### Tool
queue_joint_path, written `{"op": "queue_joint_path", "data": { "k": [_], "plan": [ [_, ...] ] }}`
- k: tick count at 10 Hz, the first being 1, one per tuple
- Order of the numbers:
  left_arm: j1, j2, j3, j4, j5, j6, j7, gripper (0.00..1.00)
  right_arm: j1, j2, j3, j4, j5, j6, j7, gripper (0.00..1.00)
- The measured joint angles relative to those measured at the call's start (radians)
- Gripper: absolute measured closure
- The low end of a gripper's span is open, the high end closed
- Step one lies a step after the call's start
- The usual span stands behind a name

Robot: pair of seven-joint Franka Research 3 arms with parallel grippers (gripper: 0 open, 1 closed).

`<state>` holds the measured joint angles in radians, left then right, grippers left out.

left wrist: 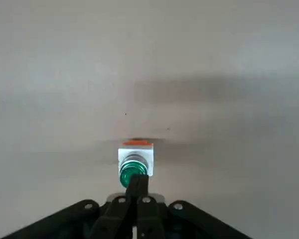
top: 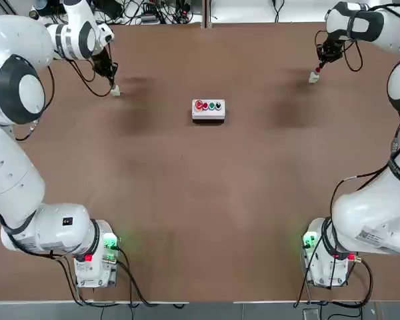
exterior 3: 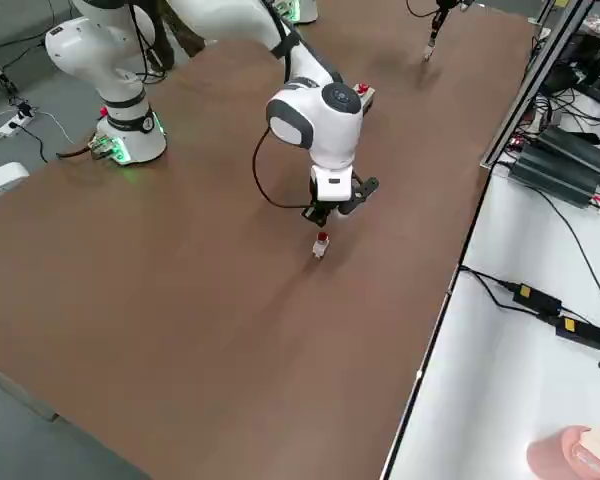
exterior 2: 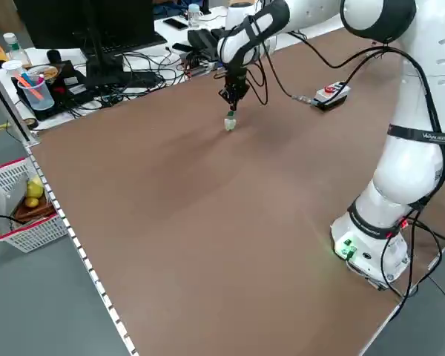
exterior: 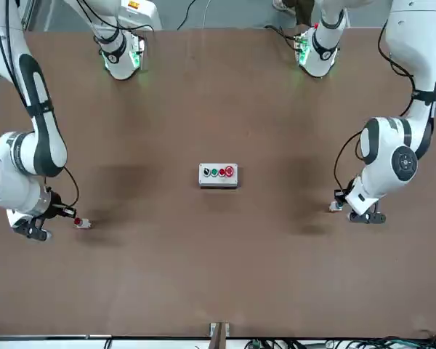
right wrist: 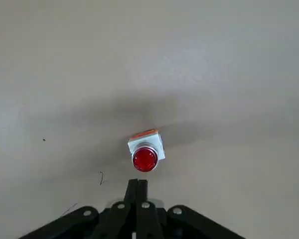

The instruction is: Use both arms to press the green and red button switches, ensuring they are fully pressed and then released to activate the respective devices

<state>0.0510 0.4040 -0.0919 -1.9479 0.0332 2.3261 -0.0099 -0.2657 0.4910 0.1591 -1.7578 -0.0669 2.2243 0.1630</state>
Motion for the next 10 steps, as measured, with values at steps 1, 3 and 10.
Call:
{"op": "queue_joint_path", "data": {
  "k": [1,3,10],
  "plan": [
    [0.0,0.001,0.001,-0.001,0.0,0.003,0.0,0.99,-0.001,0.0,0.0,0.0,0.0,0.0,0.0,0.99],
    [0.0,0.006,0.001,-0.003,0.0,0.009,-0.001,0.99,-0.001,0.004,-0.001,-0.006,0.0,0.011,0.0,0.99],
    [0.0,0.02,0.003,-0.004,0.0,0.021,-0.003,0.99,-0.004,0.037,-0.002,-0.008,-0.007,0.05,0.0,0.99]
  ]
}}
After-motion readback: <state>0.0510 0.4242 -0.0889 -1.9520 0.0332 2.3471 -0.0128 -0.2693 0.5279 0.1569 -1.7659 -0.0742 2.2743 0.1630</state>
